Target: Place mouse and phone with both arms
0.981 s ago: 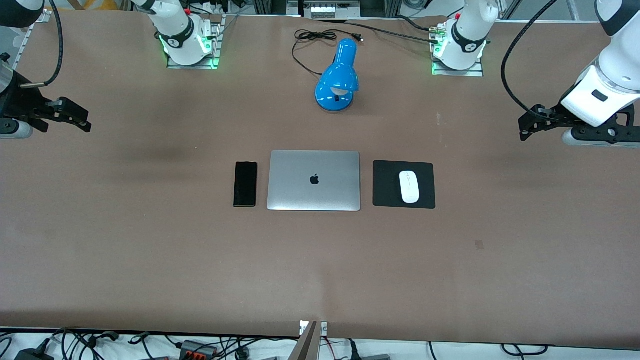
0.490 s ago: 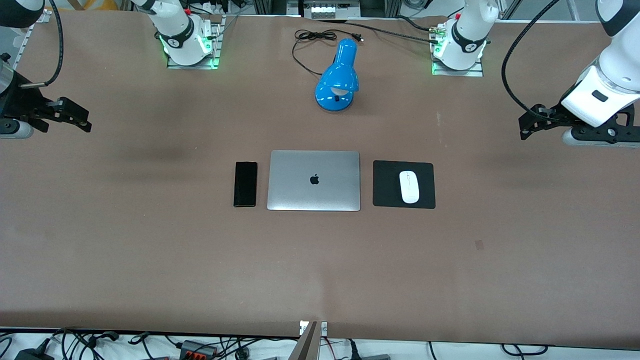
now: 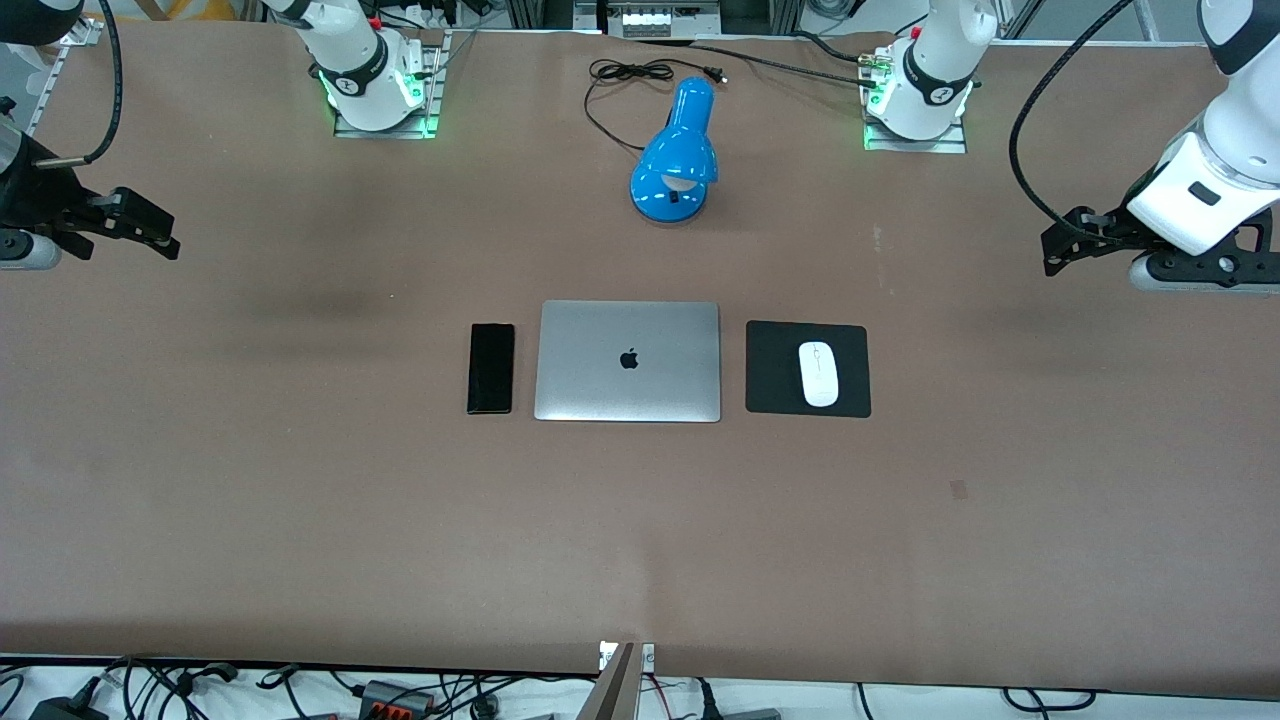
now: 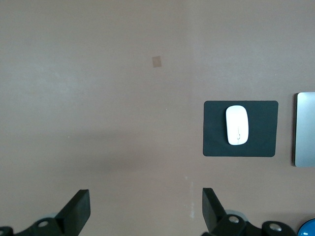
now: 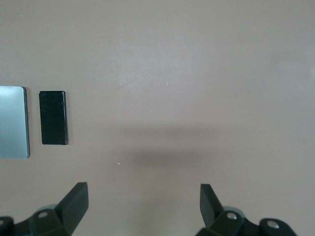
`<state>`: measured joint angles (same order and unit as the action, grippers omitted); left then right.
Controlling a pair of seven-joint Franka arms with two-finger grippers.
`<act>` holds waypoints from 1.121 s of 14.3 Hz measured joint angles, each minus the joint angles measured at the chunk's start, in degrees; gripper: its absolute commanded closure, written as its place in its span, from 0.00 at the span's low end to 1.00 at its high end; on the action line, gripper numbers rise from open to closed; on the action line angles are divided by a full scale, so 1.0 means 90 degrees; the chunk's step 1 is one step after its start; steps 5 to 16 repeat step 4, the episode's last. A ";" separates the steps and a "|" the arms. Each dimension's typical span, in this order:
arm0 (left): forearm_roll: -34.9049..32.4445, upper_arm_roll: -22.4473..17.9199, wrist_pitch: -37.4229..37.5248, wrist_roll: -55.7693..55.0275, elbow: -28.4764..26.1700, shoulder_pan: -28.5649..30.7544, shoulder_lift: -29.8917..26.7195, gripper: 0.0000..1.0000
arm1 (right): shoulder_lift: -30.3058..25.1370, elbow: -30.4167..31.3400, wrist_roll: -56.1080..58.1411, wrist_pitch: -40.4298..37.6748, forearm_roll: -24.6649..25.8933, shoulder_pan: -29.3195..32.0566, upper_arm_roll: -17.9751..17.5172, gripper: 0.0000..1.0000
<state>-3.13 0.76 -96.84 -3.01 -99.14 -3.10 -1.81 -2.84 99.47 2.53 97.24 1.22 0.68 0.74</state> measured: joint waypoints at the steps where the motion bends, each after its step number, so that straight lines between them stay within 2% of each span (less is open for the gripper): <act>1: 0.0001 -0.0008 0.0043 0.0000 0.0000 0.0017 0.0000 0.00 | 0.0000 0.0000 0.0000 -0.0002 0.0000 0.0000 0.0000 0.00; 16: 0.0135 -0.0023 0.0082 0.0005 0.0000 0.0080 0.0000 0.00 | 0.0000 0.0001 0.0000 -0.0004 0.0000 0.0000 0.0000 0.00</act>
